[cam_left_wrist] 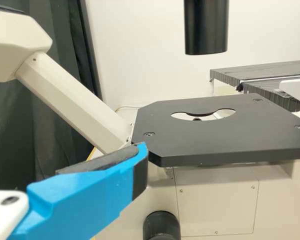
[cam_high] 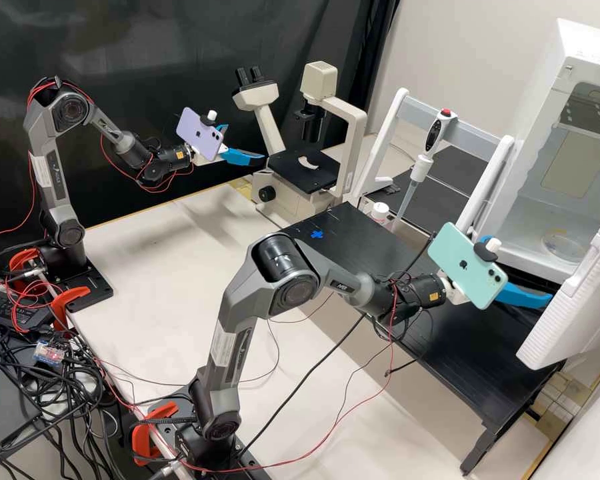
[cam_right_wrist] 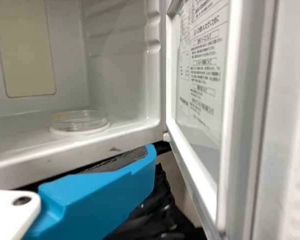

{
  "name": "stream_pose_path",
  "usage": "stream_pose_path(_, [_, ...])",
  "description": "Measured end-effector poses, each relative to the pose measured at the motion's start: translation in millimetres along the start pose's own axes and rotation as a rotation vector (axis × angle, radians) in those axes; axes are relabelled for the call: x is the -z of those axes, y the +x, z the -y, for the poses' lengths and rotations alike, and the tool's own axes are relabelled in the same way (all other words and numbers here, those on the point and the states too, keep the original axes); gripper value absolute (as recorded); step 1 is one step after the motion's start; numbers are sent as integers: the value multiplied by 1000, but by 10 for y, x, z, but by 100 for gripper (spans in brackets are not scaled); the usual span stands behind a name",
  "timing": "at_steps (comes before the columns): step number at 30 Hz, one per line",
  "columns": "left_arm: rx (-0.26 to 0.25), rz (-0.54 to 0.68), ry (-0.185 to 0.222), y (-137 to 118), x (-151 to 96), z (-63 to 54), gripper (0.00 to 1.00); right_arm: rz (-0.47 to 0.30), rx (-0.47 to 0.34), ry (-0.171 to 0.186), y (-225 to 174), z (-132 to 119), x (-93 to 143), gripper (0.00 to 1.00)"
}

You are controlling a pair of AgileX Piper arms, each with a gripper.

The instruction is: Move the petri dish to the microscope

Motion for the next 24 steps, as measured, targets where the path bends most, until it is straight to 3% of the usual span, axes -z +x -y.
stream_pose_path(9, [0, 0, 0, 0, 0, 0, 100, 0, 45, 52, 500, 22, 74, 100])
stream_pose_path(24, [0, 0, 0, 0, 0, 0, 100, 47, 119, 36, 1095, 205, -35, 100])
